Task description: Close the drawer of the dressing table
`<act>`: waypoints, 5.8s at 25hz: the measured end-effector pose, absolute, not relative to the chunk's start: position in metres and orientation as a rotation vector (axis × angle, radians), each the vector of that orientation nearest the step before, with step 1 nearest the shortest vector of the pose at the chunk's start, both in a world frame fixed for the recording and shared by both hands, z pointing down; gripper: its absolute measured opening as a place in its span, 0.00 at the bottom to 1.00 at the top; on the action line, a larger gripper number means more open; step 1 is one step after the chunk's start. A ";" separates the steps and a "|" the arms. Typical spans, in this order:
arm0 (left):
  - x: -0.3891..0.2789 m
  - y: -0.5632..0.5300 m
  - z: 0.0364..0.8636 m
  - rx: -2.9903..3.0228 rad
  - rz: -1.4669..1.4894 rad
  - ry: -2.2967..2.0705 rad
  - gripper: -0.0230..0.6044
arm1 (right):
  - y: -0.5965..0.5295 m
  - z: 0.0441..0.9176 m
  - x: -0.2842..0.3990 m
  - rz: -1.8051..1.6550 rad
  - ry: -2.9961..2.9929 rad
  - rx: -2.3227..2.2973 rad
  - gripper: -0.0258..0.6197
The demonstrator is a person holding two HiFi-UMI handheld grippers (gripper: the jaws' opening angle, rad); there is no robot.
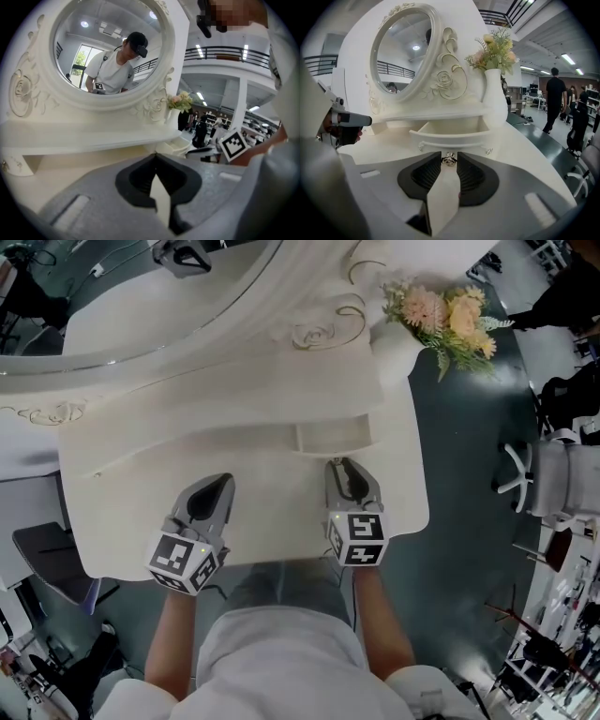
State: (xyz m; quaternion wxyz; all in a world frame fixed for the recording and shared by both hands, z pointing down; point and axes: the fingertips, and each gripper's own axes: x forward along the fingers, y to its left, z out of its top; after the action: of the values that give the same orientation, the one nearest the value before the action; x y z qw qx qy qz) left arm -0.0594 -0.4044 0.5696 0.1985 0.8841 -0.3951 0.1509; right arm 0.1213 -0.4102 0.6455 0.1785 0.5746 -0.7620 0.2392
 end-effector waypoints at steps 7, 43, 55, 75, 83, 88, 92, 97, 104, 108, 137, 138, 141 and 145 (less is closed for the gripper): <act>-0.055 -0.408 0.575 2.464 0.426 -1.090 0.04 | -0.418 0.651 0.122 0.671 -2.138 1.644 0.18; -0.058 -0.425 0.589 2.409 0.443 -1.137 0.04 | -0.484 0.649 0.122 0.634 -2.215 1.618 0.18; -0.058 -0.429 0.593 2.398 0.459 -1.148 0.04 | -0.497 0.649 0.121 0.635 -2.231 1.605 0.18; -0.055 -0.411 0.577 2.459 0.456 -1.112 0.04 | -0.465 0.647 0.121 0.662 -2.184 1.607 0.19; -0.057 -0.396 0.553 2.531 0.435 -1.104 0.04 | -0.428 0.618 0.124 0.634 -2.174 1.669 0.18; -0.061 -0.382 0.531 2.571 0.389 -1.097 0.04 | -0.401 0.590 0.121 0.598 -2.173 1.708 0.18; -0.063 -0.370 0.514 2.611 0.356 -1.093 0.04 | -0.380 0.572 0.119 0.566 -2.167 1.750 0.16; -0.071 -0.356 0.493 2.649 0.316 -1.104 0.04 | -0.356 0.551 0.117 0.531 -2.162 1.792 0.09; -0.092 -0.337 0.463 2.685 0.257 -1.144 0.04 | -0.327 0.516 0.104 0.467 -2.184 1.808 0.04; -0.111 -0.335 0.446 2.698 0.218 -1.201 0.04 | -0.320 0.499 0.093 0.429 -2.214 1.798 0.04; -0.192 -0.329 0.387 2.733 0.107 -1.405 0.04 | -0.298 0.439 0.055 0.323 -2.293 1.761 0.04; -0.194 -0.328 0.386 2.736 0.107 -1.413 0.04 | -0.298 0.438 0.055 0.320 -2.292 1.766 0.04; -0.200 -0.327 0.389 2.718 0.104 -1.424 0.04 | -0.297 0.436 0.057 0.315 -2.282 1.789 0.04; -0.200 -0.325 0.384 2.718 0.068 -1.422 0.04 | -0.296 0.432 0.058 0.315 -2.296 1.781 0.04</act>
State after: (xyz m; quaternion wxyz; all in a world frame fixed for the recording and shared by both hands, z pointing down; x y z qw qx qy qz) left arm -0.2002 -0.3251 0.3840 0.0365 0.8853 -0.4631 0.0221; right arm 0.0582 -0.2957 0.4322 0.1090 0.6058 -0.7808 0.1071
